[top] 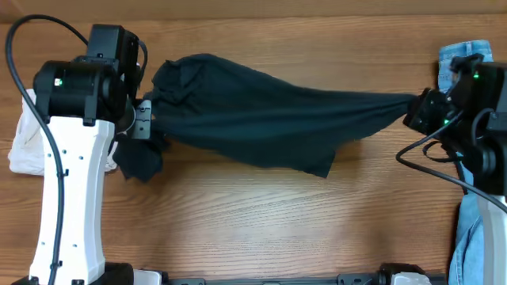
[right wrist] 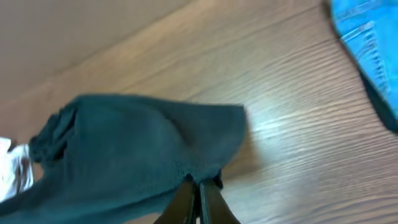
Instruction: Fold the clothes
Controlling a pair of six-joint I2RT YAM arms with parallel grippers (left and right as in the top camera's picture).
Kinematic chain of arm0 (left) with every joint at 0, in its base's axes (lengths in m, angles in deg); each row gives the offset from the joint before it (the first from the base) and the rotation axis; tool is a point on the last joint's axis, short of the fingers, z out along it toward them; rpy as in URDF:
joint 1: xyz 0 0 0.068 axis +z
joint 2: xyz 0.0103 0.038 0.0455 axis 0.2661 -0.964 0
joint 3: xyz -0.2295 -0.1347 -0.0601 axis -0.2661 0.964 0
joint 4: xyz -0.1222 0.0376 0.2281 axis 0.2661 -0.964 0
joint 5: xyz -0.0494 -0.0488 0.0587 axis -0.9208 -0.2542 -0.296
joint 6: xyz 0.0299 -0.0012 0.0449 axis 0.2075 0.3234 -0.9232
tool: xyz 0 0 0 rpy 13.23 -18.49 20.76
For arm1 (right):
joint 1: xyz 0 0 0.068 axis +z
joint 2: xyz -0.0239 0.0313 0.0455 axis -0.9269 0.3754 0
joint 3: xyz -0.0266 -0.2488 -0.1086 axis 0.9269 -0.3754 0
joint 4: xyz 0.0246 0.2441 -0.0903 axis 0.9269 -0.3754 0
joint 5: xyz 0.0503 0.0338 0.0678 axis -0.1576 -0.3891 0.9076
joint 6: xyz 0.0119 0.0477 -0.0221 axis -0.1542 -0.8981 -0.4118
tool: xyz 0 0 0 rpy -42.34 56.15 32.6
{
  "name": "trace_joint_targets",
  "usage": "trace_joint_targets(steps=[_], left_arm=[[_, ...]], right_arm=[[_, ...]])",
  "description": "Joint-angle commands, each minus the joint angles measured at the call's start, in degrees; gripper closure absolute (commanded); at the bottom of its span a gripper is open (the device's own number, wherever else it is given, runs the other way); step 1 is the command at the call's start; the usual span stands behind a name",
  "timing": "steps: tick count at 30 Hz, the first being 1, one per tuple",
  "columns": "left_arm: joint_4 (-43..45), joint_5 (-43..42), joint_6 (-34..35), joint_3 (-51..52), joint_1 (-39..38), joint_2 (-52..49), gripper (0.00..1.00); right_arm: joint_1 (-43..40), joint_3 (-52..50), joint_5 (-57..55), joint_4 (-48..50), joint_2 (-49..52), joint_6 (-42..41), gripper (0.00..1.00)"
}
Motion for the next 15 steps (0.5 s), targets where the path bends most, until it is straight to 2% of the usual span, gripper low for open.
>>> trace_joint_targets(steps=[1,3,4,5,6,8,9,11,15], left_arm=[[-0.20,0.46,-1.38,-1.60,0.35,0.33,0.96],[-0.15,-0.04,-1.40,-1.60,0.35,0.28,0.94],[-0.11,-0.33,-1.40,-1.60,0.35,0.28,0.88],[-0.02,-1.11,-1.42,-1.60,0.35,0.28,0.75],[0.02,-1.95,-1.46,-1.60,0.35,0.28,0.57],[0.09,-4.48,-1.64,-1.60,0.35,0.24,0.36],[0.22,-5.99,-1.77,-1.57,0.35,0.22,0.29],[0.70,-11.15,-4.13,-1.18,0.35,0.20,0.27],[1.07,-18.01,-6.71,1.46,0.22,0.09,0.32]], right_arm=[[-0.55,5.03,-8.76,-0.04,-0.66,-1.11,0.96],[-0.55,6.73,-10.27,-0.02,-0.66,-1.31,0.96],[-0.55,7.30,-10.38,0.02,-0.66,-1.70,0.96],[-0.55,7.76,-10.36,-0.02,-0.66,-2.49,0.96],[-0.55,7.78,-10.34,-0.02,-0.66,-2.60,0.96],[-0.55,7.78,-10.34,-0.44,-0.59,-2.56,0.96],[-0.55,7.78,-10.36,-0.70,-0.55,-2.56,0.96],[-0.55,7.76,-10.36,-1.16,-0.52,-2.56,0.96],[-0.55,7.76,-10.38,-1.95,-0.52,-2.56,0.96]])
